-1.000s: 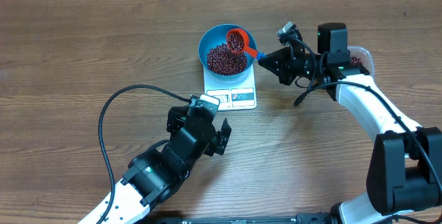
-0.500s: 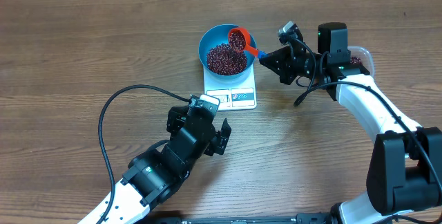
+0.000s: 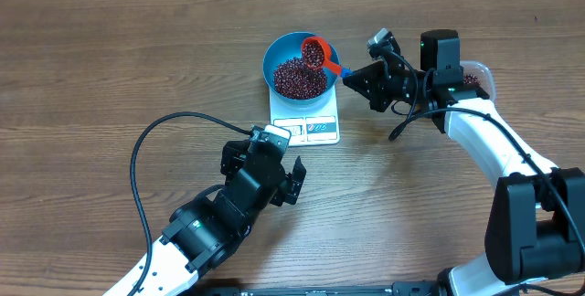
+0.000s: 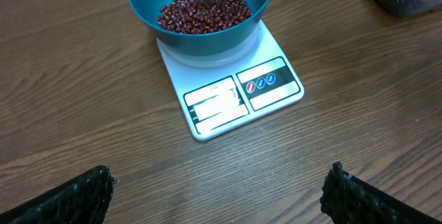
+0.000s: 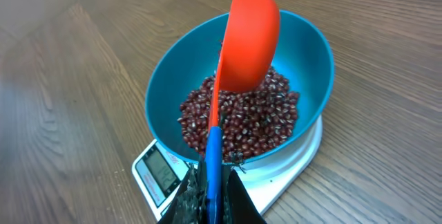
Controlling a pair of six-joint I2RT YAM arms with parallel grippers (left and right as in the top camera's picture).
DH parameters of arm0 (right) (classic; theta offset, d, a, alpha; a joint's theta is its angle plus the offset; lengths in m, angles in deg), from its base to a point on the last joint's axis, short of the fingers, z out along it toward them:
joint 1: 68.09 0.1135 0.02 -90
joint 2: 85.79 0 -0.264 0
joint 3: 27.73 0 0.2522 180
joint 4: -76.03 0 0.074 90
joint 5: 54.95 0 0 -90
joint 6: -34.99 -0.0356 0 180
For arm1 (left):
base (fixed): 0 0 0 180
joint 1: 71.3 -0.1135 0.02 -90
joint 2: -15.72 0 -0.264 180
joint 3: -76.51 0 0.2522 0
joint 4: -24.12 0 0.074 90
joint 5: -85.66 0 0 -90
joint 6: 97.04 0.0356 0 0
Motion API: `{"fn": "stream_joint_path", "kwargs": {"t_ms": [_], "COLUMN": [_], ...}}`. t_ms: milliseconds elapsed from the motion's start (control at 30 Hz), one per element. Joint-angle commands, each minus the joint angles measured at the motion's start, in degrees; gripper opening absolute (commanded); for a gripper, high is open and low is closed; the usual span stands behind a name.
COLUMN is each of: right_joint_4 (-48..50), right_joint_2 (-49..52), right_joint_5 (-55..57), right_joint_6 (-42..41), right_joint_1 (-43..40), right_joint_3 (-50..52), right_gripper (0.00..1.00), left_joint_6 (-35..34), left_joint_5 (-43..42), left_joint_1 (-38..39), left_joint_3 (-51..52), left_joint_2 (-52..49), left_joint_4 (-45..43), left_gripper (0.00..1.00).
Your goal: Scoop item into bowl and weigh 150g on scale
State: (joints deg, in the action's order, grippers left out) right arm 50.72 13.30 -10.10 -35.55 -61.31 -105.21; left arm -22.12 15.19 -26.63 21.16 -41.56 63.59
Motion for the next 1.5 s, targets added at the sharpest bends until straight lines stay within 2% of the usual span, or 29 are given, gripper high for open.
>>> {"fn": "stream_joint_path", "kwargs": {"t_ms": [0, 100, 200, 333, 433, 500, 633, 733, 1467], "right_joint_4": [0.44, -0.52, -0.55, -0.5, -0.11, -0.68, -0.33, -0.42, -1.86], "right_joint_2": [0.37, 0.37, 0.37, 0.37, 0.37, 0.37, 0.37, 0.37, 0.37], "right_joint_5": [-1.2, 1.51, -1.53, 2.62, -1.22, 2.16, -1.77, 1.01, 0.5], "right_joint_6": [0.33, 0.35, 0.61, 2.19, 2.73, 4.85, 4.48, 4.42, 2.84], "right_joint_1": [0.13, 0.26, 0.39, 0.39, 0.63, 0.61, 0.42, 0.48, 0.44], "right_joint_3": [0.02, 0.02, 0.02, 0.02, 0.02, 0.02, 0.02, 0.02, 0.02], "right_gripper": [0.04, 0.04, 0.04, 0.04, 0.04, 0.04, 0.04, 0.04, 0.04], "left_joint_6": [-0.81, -0.81, -0.81, -0.81, -0.81, -0.81, -0.81, -0.81, -0.81], "left_joint_5": [-0.07, -0.07, -0.07, -0.09, -0.07, -0.07, -0.07, -0.07, -0.07], "left_joint_1": [0.37, 0.37, 0.37, 0.37, 0.37, 0.37, 0.37, 0.37, 0.37], "left_joint_3": [0.35, 0.35, 0.35, 0.35, 0.35, 0.35, 0.35, 0.35, 0.35], "left_joint_2": [0.28, 0.28, 0.28, 0.28, 0.28, 0.28, 0.28, 0.28, 0.28], "left_joint_4": [-0.02, -0.02, -0.02, -0.02, -0.02, -0.02, -0.02, -0.02, -0.02], "left_gripper": [1.0, 0.99, 1.0, 1.0, 0.99, 1.0, 1.0, 1.0, 0.99]}}
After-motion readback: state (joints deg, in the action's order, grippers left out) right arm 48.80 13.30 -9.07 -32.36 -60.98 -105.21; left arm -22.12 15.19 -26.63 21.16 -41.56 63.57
